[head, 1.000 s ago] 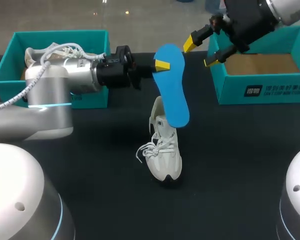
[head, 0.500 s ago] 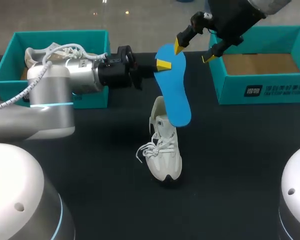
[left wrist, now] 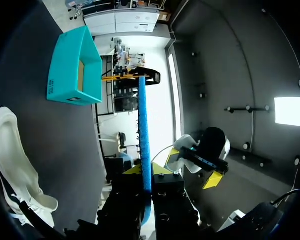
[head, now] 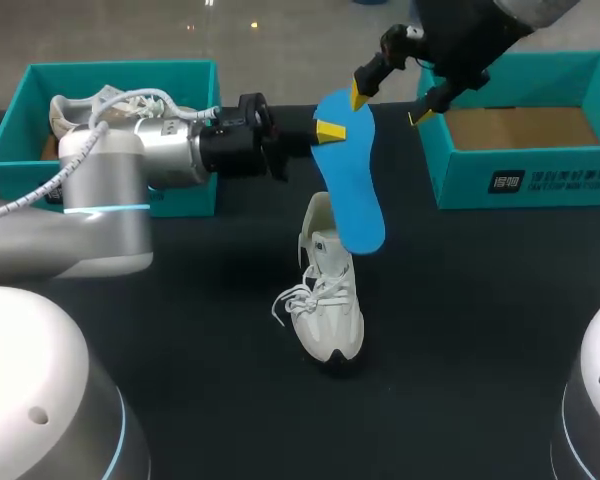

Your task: Take the shoe out of the shoebox, open the shoe tongue, remove and reinsert the insole, then place the shoe into the shoebox

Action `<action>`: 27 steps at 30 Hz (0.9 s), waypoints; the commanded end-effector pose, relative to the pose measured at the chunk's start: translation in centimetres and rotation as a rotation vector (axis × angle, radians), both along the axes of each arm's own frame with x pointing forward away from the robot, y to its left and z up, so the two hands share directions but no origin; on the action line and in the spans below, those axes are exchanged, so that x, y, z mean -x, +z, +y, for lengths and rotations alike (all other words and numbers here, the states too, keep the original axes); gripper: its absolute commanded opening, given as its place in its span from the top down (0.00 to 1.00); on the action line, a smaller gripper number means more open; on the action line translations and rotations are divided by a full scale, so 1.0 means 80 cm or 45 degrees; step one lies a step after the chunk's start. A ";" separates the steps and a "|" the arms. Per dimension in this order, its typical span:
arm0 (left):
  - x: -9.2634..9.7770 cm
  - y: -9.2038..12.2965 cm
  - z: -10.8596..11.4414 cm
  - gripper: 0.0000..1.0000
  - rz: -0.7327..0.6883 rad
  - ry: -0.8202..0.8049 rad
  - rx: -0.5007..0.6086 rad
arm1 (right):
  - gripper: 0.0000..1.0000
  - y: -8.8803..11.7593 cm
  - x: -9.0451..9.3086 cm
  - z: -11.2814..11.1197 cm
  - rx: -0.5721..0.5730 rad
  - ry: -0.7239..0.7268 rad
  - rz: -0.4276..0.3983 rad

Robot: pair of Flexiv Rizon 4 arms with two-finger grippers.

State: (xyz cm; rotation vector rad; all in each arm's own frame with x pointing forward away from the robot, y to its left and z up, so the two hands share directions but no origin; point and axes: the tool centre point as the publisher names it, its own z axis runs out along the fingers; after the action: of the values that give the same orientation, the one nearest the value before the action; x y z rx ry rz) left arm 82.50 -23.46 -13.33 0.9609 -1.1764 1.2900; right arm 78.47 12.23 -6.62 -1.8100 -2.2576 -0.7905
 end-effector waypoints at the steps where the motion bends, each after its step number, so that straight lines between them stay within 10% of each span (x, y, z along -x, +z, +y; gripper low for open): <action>1: -0.001 0.000 -0.003 1.00 -0.001 0.020 0.004 | 0.00 -0.001 -0.004 0.029 0.281 -0.099 0.014; 16: -0.006 -0.004 -0.002 1.00 0.000 0.026 -0.032 | 0.00 0.002 0.004 0.070 0.382 -0.198 -0.009; 27: -0.007 -0.006 0.001 1.00 0.001 0.032 -0.042 | 0.18 -0.001 0.003 0.078 0.425 -0.192 0.021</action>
State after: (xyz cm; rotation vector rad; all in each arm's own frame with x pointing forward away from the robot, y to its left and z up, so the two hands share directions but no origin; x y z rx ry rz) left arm 83.16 -23.42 -13.84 1.0005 -1.1899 1.2937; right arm 78.02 17.98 -6.86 -2.1262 -2.3697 -0.4628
